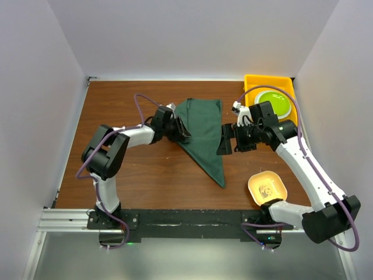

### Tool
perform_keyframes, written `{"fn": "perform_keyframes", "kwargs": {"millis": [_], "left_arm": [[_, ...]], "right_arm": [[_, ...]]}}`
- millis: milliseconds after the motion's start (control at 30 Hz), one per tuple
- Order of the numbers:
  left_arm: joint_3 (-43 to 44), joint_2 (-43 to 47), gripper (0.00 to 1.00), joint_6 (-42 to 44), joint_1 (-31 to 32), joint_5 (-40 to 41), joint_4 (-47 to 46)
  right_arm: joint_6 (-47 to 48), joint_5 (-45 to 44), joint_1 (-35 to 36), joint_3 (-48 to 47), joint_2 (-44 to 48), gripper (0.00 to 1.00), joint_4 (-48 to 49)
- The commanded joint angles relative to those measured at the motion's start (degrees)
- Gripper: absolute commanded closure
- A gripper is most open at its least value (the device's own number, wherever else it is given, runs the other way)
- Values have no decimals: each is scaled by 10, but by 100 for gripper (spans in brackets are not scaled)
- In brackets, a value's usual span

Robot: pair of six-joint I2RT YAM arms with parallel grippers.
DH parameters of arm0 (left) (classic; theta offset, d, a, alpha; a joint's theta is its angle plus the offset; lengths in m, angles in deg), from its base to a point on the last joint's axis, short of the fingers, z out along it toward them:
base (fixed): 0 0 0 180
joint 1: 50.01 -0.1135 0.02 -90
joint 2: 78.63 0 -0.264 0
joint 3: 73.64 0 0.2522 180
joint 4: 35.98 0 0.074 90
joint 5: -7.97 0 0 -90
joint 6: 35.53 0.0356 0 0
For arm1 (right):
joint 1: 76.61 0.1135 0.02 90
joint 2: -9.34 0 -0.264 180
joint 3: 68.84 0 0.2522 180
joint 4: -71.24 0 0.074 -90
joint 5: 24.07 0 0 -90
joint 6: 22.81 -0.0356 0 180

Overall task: Fold the napkin, place the utensils inside, and roll it up
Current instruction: Fold the napkin

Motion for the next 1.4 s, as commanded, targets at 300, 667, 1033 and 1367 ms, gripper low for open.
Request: {"fn": "perform_keyframes", "kwargs": {"millis": [300, 667, 1033, 1367], "left_arm": [[1, 121, 61, -7, -137, -19, -18], [67, 24, 59, 3, -179, -52, 44], [101, -25, 62, -14, -179, -17, 108], [129, -48, 65, -14, -184, 9, 137]], "right_arm": [[-9, 21, 3, -51, -114, 2, 28], [-81, 98, 4, -163, -333, 6, 103], [-92, 101, 3, -204, -394, 11, 103], [-82, 98, 4, -199, -392, 11, 97]]}}
